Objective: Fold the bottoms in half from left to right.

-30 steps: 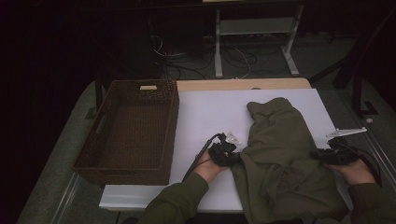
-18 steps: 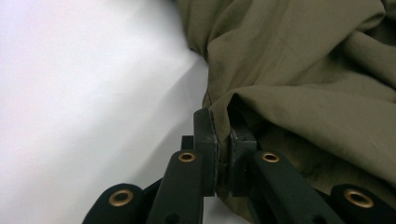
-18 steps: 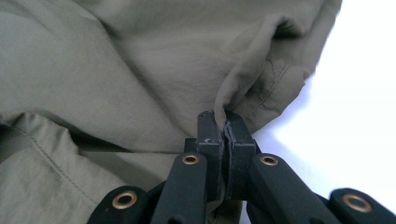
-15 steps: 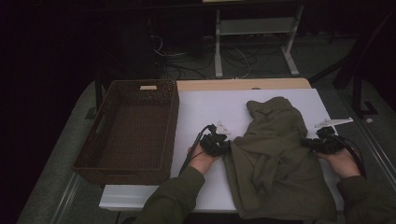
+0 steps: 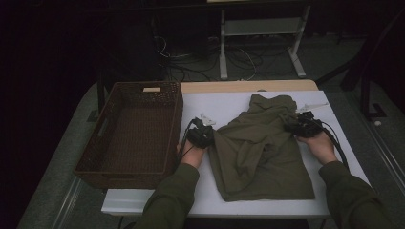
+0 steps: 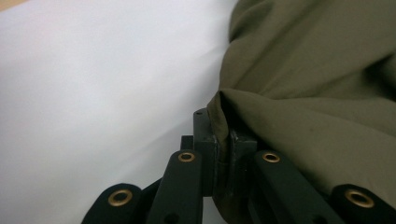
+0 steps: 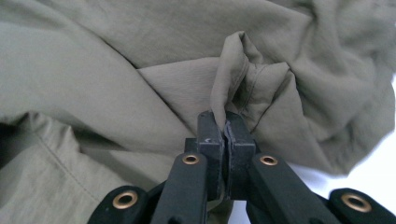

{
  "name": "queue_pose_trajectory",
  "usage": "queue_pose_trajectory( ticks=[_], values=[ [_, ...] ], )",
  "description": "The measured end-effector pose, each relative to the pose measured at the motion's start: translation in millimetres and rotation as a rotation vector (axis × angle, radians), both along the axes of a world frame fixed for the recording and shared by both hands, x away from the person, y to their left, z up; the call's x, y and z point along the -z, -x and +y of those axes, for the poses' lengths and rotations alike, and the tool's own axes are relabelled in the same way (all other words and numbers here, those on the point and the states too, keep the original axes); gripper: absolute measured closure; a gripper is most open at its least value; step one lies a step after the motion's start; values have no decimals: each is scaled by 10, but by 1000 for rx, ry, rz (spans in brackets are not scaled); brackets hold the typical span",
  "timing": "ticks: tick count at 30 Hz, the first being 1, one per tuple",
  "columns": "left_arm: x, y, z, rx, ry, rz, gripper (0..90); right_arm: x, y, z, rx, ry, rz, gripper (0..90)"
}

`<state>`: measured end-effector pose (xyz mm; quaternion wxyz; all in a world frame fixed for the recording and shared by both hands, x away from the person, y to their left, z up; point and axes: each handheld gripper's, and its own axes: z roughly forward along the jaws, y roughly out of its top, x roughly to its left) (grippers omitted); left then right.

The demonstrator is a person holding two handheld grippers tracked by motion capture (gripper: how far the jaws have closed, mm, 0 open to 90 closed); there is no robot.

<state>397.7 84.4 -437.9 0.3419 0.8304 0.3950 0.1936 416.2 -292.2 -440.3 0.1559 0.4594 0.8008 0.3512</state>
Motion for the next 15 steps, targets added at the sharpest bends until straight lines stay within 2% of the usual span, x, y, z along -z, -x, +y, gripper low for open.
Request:
queue_pose_trajectory(
  ticks=[2,6,9,11,15],
  values=[
    [20,-49,36,-20,7,-3,841,8,-49,54,-5,5,-6,865],
    [63,-100,54,-38,31,18,826,18,-85,75,-6,5,-18,865],
    [37,-73,70,-49,59,35,756,18,-71,51,1,-11,-9,849],
    [13,-33,83,-55,85,51,655,9,-51,40,-4,-17,-1,765],
    [-63,138,59,-44,75,47,504,-59,14,-6,-3,-68,5,609]
  ],
)
